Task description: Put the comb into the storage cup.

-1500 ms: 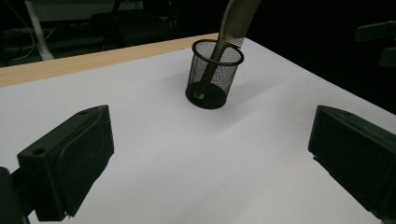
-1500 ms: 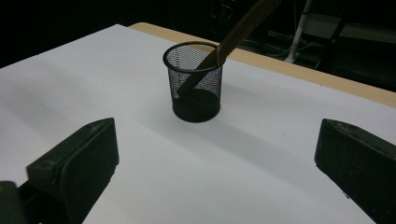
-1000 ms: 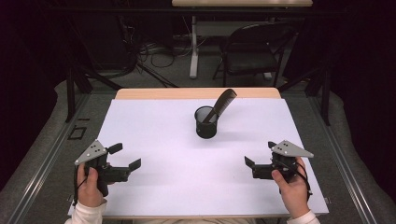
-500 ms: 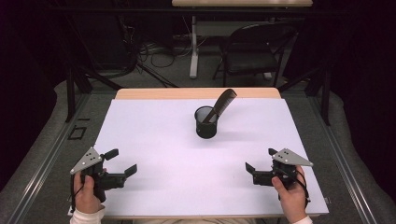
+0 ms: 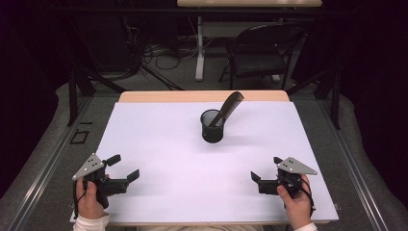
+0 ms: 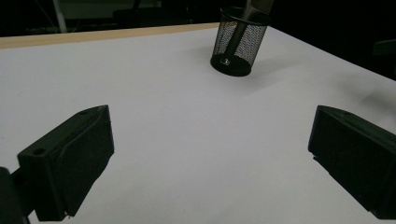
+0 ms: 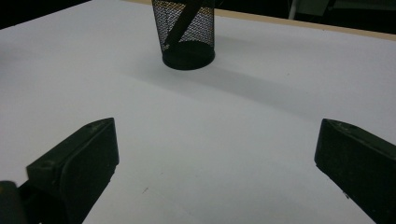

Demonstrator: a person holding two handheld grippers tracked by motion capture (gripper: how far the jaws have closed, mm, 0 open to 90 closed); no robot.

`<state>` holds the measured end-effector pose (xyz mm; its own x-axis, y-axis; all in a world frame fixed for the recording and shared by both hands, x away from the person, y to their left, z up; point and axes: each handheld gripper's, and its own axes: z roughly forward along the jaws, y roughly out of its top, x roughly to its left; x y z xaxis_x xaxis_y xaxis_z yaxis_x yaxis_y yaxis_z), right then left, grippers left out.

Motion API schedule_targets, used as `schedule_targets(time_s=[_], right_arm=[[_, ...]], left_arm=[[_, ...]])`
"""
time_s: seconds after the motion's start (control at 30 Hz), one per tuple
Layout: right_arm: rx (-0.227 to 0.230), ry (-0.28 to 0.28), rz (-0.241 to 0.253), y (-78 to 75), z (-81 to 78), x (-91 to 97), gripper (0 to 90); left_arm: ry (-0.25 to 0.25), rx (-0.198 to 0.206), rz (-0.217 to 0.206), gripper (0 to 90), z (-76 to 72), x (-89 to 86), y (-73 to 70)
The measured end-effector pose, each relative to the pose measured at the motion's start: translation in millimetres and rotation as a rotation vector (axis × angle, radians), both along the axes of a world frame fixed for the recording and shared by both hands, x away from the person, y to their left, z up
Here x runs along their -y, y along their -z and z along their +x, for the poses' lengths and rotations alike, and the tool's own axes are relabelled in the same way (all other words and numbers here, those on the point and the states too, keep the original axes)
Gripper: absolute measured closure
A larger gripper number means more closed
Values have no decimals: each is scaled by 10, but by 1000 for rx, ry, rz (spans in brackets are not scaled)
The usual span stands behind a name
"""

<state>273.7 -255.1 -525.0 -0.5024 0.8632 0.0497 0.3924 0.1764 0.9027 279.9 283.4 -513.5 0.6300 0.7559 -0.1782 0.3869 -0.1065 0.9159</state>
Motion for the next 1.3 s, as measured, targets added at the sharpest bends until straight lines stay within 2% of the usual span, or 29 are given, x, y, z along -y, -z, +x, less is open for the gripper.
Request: schedule_targets(time_s=[0.6, 0.93, 1.3], right_arm=[[6, 20, 9, 106, 33, 55, 0], [-15, 30, 11, 128, 48, 90, 0], [-15, 34, 25, 148, 58, 104, 0]], left_arm=[[3, -2, -2, 5, 28, -18, 74], [2, -8, -6, 6, 35, -14, 92], [1, -13, -7, 5, 51, -20, 99]])
